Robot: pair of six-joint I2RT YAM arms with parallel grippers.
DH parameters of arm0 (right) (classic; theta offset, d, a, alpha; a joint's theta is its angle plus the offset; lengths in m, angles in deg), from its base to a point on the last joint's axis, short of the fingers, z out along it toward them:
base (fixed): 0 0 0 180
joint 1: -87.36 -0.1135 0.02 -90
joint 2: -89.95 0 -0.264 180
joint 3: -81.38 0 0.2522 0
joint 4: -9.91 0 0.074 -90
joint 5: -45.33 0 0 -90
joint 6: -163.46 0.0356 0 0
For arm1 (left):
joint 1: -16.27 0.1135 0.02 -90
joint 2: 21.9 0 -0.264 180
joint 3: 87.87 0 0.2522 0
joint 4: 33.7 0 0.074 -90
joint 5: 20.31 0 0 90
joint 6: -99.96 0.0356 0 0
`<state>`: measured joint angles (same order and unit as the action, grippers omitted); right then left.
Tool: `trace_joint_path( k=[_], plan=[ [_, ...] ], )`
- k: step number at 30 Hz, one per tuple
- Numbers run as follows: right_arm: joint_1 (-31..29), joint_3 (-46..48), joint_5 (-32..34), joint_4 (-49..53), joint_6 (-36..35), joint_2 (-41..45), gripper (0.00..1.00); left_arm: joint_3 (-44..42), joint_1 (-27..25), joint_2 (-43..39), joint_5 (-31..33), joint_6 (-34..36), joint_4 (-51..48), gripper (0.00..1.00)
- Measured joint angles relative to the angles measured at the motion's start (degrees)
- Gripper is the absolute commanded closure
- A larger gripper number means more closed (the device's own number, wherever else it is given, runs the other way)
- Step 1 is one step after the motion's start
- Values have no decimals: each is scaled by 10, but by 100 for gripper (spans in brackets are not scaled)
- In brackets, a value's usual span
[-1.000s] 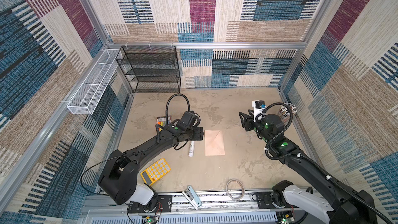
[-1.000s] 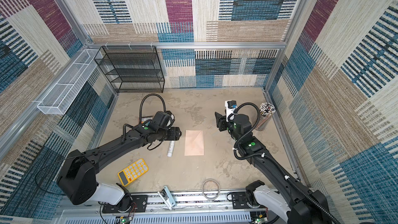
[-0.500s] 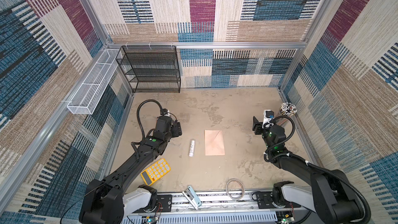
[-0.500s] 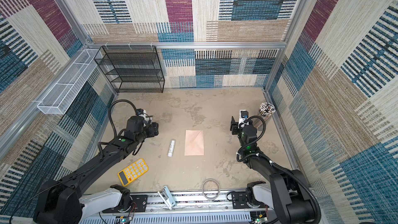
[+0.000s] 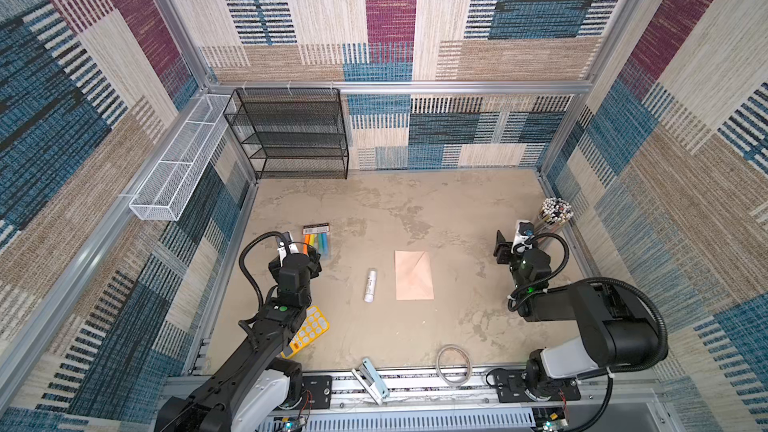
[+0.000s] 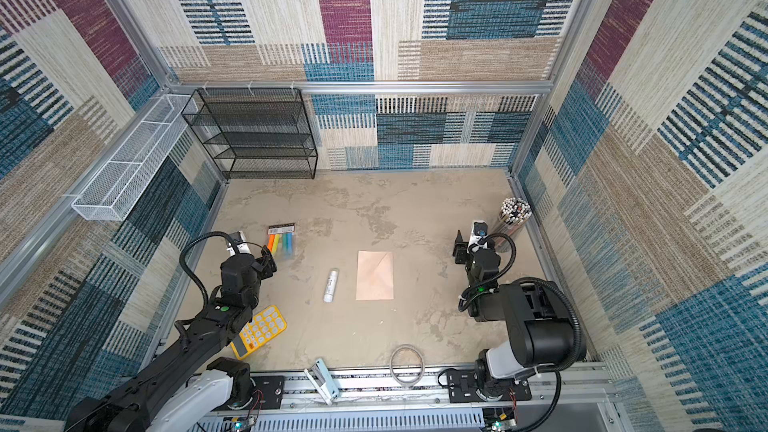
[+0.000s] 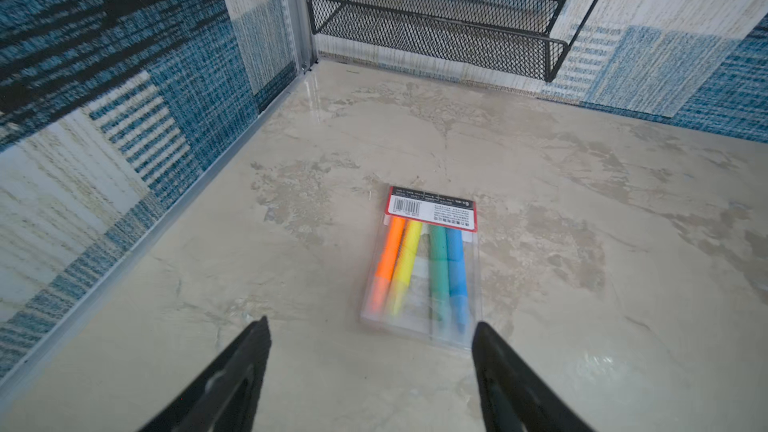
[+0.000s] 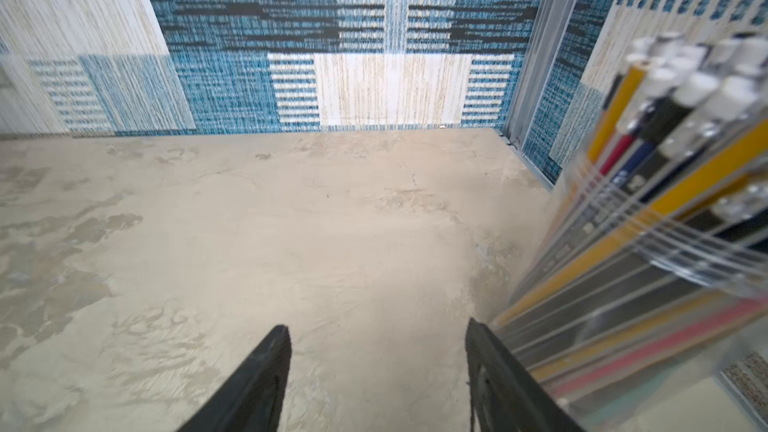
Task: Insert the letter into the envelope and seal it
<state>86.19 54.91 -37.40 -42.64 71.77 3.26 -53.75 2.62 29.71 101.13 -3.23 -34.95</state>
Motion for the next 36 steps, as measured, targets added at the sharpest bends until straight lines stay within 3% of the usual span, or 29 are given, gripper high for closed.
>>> trace_joint_path(
  k=[2,3,4,12,21,23,28,29,30,31,36],
  plan=[
    [7,14,-6,-20,2,-12,24,-21,0,-4,18,5,17,20],
    [7,14,-13,-22,4,-13,17,-34,0,-2,24,11,27,20],
    [7,14,-19,-35,5,-14,0,-49,1,6,29,12,42,20],
    [8,14,-33,-50,8,-14,0,-76,29,112,6,62,182,19],
    [8,14,-38,-55,8,-14,0,-47,92,243,-99,101,321,18],
    [8,14,-38,-55,8,-14,0,-45,104,305,-121,102,369,23],
    [8,14,-38,-55,8,-14,0,21,114,354,-169,114,359,26],
    [8,14,-39,-55,8,-14,0,28,116,354,-177,115,353,25],
    [8,13,-39,-55,8,-14,0,34,118,353,-182,115,340,6],
    [8,13,-39,-56,8,-14,0,39,121,355,-183,115,336,1],
    [8,11,-39,-56,8,-14,0,43,125,357,-185,112,316,1]
  ],
)
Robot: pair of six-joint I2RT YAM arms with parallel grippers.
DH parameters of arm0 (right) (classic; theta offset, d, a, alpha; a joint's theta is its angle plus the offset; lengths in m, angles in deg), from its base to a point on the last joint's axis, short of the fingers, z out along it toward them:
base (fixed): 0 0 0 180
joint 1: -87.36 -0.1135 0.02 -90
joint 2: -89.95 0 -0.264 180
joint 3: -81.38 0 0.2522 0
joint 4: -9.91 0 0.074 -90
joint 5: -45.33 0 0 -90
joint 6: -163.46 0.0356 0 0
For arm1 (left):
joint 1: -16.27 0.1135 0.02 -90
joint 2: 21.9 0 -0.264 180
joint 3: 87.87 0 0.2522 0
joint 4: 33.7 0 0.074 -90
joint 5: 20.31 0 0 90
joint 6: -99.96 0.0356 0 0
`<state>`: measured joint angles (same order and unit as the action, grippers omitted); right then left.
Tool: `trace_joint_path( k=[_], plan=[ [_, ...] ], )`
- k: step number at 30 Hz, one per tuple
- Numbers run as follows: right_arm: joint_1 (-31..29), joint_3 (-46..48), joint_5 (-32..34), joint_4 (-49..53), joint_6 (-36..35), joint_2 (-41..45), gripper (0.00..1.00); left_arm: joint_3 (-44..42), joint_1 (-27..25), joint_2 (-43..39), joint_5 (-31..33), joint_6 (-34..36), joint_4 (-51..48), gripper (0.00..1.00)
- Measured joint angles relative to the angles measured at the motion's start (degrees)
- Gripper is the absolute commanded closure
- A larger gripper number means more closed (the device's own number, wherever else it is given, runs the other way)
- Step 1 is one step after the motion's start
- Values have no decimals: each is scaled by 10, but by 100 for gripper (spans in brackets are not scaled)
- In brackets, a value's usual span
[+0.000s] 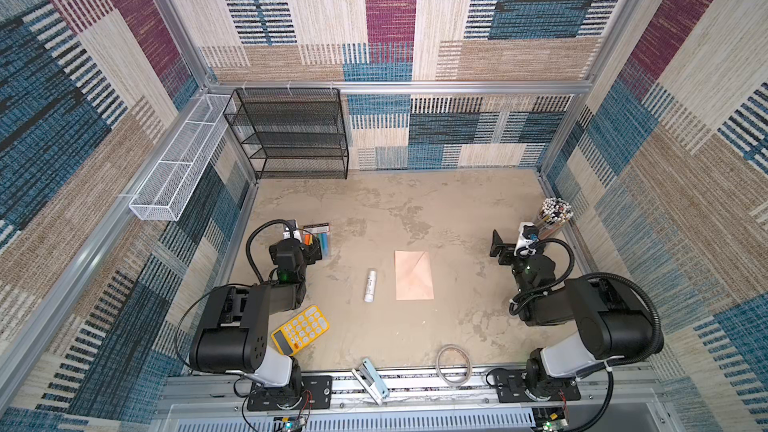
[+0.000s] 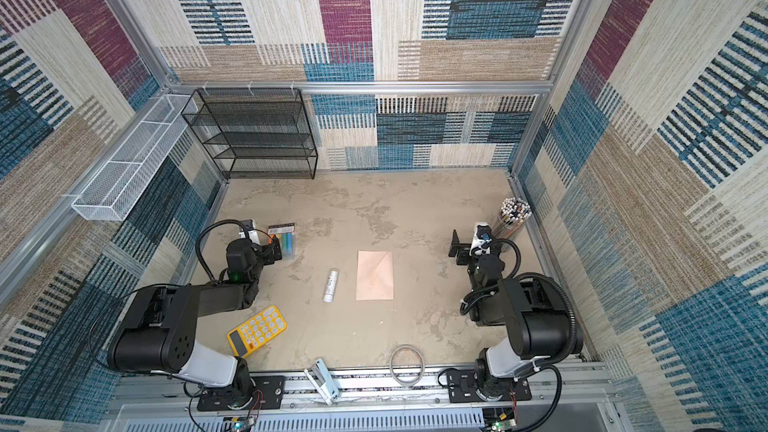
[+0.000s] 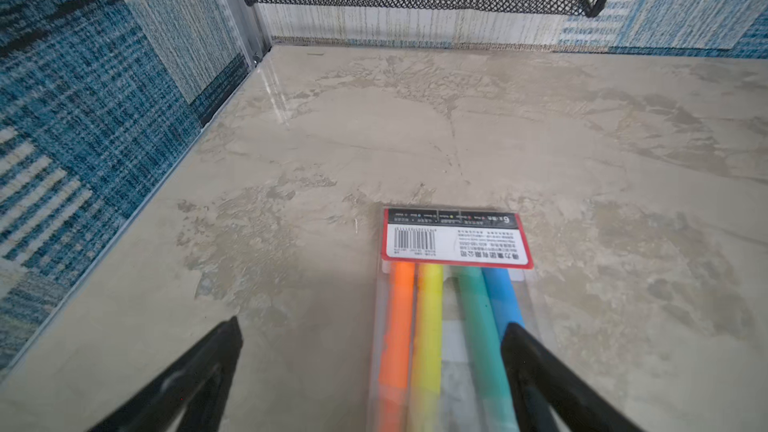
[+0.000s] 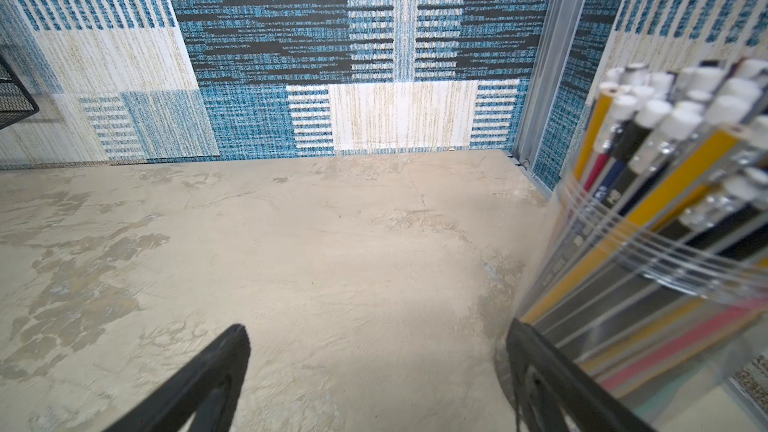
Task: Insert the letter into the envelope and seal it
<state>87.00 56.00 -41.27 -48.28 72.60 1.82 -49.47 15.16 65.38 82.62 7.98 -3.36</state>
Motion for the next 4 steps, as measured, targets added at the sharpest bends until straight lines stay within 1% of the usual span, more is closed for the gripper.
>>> trace_joint_path(
  k=[4],
  plan=[
    [0,0,0,-1,0,0,0,0,1,-1,-10,0,-7,1]
  ],
)
